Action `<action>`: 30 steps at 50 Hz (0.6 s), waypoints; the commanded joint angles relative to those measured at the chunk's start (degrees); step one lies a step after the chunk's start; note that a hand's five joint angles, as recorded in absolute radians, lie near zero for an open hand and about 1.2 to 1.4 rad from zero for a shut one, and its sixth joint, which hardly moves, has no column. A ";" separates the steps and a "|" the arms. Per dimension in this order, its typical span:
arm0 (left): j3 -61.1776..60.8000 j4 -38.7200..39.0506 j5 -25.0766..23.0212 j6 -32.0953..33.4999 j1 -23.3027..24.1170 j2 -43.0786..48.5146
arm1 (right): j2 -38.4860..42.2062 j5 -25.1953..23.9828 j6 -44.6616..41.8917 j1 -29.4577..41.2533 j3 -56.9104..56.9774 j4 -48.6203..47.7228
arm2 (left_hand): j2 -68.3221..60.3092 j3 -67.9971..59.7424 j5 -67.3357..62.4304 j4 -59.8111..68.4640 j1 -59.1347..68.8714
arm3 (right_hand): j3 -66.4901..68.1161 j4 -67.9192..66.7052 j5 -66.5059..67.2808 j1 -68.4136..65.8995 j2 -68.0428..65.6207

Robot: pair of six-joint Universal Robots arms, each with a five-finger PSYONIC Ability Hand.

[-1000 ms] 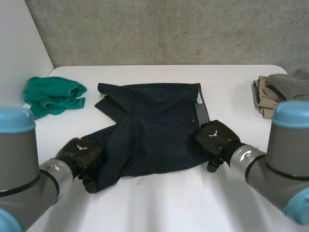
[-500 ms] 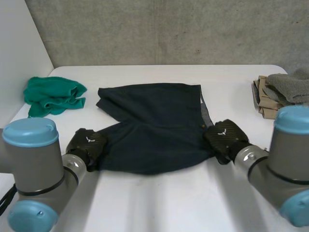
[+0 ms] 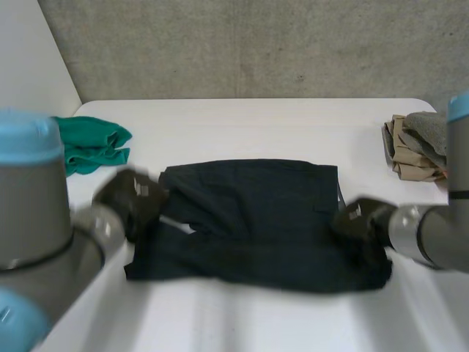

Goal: Fold the laundry.

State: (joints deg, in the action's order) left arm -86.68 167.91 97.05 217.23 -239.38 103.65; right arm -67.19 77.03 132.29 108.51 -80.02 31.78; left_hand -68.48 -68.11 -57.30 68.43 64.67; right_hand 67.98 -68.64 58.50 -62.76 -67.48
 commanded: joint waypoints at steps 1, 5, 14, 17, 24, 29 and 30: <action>19.69 15.40 -0.63 -0.75 -3.63 5.24 | -0.04 6.09 12.07 3.10 13.98 -22.14 | -11.52 -11.89 -12.70 11.57 15.33 | 12.02 -11.36 11.50 -17.24 -12.52; 29.19 28.76 -0.11 -3.91 -5.48 4.19 | -1.45 9.63 19.22 3.72 18.84 -40.97 | -11.52 -11.89 -12.70 11.57 15.33 | 12.02 -11.36 11.50 -17.24 -12.52; 37.73 33.81 3.67 -10.42 -7.41 5.95 | -1.54 9.46 20.20 4.69 23.24 -59.82 | -11.52 -11.89 -12.70 11.57 15.33 | 12.02 -11.36 11.50 -17.24 -12.52; 36.85 28.53 2.27 -13.93 -7.85 6.39 | -0.05 9.19 20.02 4.95 23.86 -58.42 | -11.52 -11.89 -12.70 11.57 15.33 | 12.02 -11.36 11.50 -17.24 -12.52; 28.79 22.11 -1.60 -19.03 -6.98 9.45 | 2.33 9.02 18.97 6.18 20.27 -48.42 | -11.52 -11.89 -12.70 11.57 15.33 | 12.02 -11.36 11.50 -17.24 -12.52; 23.41 22.11 -3.88 -21.93 -5.92 13.06 | 2.07 7.88 17.39 6.80 15.43 -47.42 | 45.09 44.72 43.90 -45.04 -41.28 | 12.02 -11.36 11.50 -17.24 -12.52; 22.97 22.19 -4.06 -22.55 -5.66 13.85 | 1.89 7.53 17.30 6.89 14.81 -47.69 | 46.48 46.11 45.30 -46.43 -42.68 | 12.02 -11.36 11.50 -17.24 -12.52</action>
State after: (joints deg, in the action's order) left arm -57.39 190.50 95.53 198.11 -246.40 113.09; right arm -65.09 85.94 151.19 114.51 -59.70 -18.16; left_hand -54.99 -56.16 -46.03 56.10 53.85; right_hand 68.17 -68.71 58.73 -62.76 -67.48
